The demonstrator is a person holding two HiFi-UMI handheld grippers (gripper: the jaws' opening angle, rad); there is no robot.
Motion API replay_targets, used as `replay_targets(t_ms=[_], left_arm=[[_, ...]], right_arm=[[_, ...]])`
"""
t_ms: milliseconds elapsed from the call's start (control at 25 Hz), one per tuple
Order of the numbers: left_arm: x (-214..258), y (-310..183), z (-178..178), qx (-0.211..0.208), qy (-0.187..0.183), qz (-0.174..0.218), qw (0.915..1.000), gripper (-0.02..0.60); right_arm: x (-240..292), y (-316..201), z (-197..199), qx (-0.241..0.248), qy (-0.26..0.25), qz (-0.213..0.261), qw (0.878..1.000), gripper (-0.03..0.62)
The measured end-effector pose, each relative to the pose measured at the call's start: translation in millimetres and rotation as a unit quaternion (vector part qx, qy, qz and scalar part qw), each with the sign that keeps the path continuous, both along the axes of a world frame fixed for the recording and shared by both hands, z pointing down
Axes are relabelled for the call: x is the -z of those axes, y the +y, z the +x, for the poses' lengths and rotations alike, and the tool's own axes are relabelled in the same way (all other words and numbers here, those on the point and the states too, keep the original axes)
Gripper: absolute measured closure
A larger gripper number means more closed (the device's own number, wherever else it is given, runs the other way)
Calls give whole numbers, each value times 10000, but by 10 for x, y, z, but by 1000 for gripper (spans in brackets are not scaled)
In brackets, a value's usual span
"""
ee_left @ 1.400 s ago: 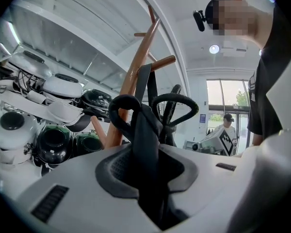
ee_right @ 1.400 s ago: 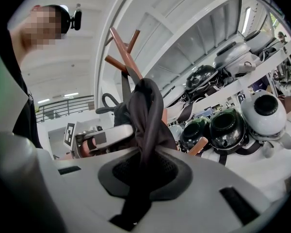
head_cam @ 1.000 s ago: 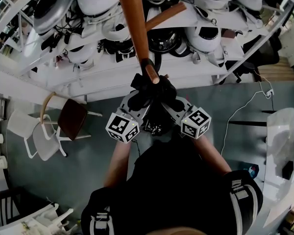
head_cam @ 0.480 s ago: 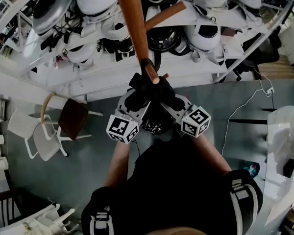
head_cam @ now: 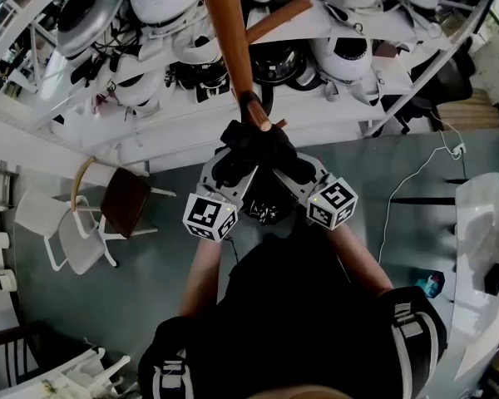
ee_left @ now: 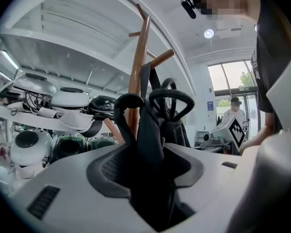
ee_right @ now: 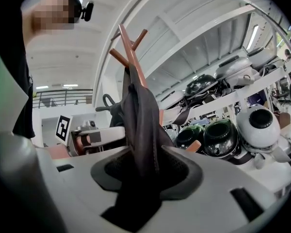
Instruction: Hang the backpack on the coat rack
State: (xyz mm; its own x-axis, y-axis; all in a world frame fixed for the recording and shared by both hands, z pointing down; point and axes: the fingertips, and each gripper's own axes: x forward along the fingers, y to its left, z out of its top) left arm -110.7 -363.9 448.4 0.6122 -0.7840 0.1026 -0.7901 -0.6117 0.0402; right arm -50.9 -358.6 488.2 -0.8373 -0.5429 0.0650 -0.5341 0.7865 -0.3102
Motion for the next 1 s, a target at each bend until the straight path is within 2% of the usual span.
replay_targets(t_ms=[840,1000], left_arm=[[-37,402,-120,145,-100,-18,9998,357],[-51,441,-158,287,109,-80,9995,343]], right_arm=[[55,288,138,-352,-72,210,9991,353],[44,335,212,-464,-45,242,9986,345]])
